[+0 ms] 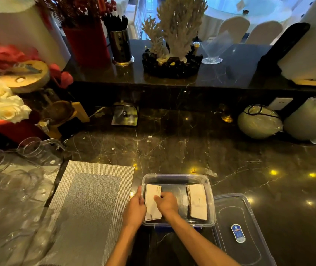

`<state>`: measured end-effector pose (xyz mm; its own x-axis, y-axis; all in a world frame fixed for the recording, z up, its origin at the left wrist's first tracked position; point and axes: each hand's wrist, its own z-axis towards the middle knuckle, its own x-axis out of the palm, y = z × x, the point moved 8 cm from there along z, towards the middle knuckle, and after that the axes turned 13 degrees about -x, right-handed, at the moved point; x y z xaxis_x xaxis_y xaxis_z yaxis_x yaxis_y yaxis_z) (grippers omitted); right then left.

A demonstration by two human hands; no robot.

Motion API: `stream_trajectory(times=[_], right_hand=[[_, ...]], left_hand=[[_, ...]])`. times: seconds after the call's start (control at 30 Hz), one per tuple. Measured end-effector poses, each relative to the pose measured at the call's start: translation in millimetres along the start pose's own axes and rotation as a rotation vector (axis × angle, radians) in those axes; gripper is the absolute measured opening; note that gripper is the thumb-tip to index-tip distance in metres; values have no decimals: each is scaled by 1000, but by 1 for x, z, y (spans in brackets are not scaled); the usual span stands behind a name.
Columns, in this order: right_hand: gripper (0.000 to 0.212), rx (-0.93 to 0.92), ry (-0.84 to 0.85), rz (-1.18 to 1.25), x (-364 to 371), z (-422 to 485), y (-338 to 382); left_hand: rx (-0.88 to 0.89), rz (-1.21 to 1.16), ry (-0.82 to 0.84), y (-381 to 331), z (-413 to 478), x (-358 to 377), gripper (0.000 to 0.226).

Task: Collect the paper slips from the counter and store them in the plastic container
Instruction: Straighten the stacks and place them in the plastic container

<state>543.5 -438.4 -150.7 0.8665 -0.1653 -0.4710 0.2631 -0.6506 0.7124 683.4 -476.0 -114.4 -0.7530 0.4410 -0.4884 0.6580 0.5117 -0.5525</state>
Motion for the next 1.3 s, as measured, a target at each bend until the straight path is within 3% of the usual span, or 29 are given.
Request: stream_trajectory(times=[0.17, 0.37, 0.57, 0.9, 1.1, 1.17, 1.23, 1.3], right_hand=[[24, 95, 71, 170, 9, 2, -6], [27, 169, 148, 203, 16, -1, -2], [35, 128, 251, 81, 17, -7, 4], [38, 162, 302, 370, 19, -11, 3], [50, 24, 348, 320, -3, -19, 14], [50, -40, 353, 370, -28, -28, 18], [48, -105, 304, 468, -65, -36, 16], [46, -159, 178, 471, -117, -42, 1]], left_hand=[[0, 10, -4, -1, 0, 0, 58], [-6, 9, 15, -3, -6, -3, 62], [-3, 17, 8, -5, -8, -4, 55], [19, 26, 20, -3, -3, -1, 50], [42, 5, 85, -10, -7, 3, 52], [16, 56, 38, -12, -8, 2, 53], [-11, 205, -122, -20, -14, -3, 63], [100, 336, -305, -48, -30, -1, 66]])
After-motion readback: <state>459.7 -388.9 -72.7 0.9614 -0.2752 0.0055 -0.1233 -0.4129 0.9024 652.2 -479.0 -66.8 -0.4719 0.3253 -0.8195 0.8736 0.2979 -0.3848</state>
